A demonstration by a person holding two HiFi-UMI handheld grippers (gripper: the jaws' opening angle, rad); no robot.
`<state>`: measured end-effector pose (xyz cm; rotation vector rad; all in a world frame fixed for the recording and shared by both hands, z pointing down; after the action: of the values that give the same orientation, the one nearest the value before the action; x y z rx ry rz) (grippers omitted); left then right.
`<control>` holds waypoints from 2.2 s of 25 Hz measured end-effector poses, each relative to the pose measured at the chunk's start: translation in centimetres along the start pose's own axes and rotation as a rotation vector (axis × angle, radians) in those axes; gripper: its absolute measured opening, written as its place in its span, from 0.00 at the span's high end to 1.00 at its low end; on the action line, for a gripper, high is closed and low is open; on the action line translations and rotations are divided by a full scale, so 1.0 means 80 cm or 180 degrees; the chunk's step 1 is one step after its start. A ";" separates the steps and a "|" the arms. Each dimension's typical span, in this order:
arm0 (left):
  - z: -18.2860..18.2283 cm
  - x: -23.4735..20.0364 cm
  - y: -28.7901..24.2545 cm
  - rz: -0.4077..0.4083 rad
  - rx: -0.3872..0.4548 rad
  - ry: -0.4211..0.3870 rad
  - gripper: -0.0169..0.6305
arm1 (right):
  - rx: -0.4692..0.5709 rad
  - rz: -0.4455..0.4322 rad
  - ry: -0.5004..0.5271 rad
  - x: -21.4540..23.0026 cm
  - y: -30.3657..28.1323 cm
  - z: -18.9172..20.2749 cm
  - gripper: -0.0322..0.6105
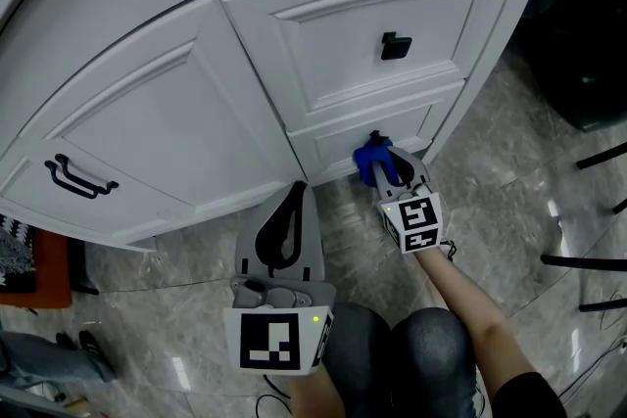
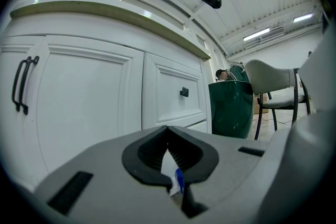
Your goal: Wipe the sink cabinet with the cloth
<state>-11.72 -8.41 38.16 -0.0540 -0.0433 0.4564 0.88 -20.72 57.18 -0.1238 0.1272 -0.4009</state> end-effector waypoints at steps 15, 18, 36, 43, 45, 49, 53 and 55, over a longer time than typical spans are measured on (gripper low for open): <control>-0.007 -0.001 0.008 -0.0040 0.0072 0.0038 0.97 | -0.0059 0.0335 -0.0041 0.042 0.005 0.010 0.86; -0.007 -0.002 0.008 -0.0029 0.0077 0.0016 0.97 | -0.0109 0.0491 -0.0128 0.064 0.008 0.014 0.86; -0.013 -0.004 0.018 -0.0053 0.0110 -0.0007 0.97 | -0.0191 0.1158 -0.0465 0.144 0.027 0.032 0.86; -0.013 0.002 0.013 0.0003 0.0123 0.0015 0.97 | -0.0220 0.1257 -0.0407 0.154 0.026 0.036 0.86; -0.014 0.002 0.014 -0.0007 0.0125 0.0015 0.97 | -0.0209 0.1226 -0.0464 0.149 0.030 0.035 0.86; -0.015 -0.008 0.021 -0.0083 0.0154 0.0056 0.97 | -0.0201 0.0807 -0.0461 0.092 0.041 0.040 0.86; -0.014 -0.014 0.024 -0.0125 0.0160 0.0065 0.97 | -0.0193 0.0080 -0.0148 -0.005 0.034 0.041 0.86; -0.012 -0.014 0.024 -0.0118 0.0152 0.0070 0.97 | -0.0175 -0.0223 0.0023 -0.047 0.027 0.040 0.86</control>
<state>-13.56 -7.22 37.04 -0.0113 -0.0119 0.4195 -1.25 -16.95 60.39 -0.1814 0.1413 -0.4681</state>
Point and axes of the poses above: the fingertips, and each gripper's own axes: y backward along the fingers, x to its right, z out of its underside, the point moved 3 cm from there along y, backward along the fingers, and after that the axes turned 8 degrees about z, right-handed, at the moved point
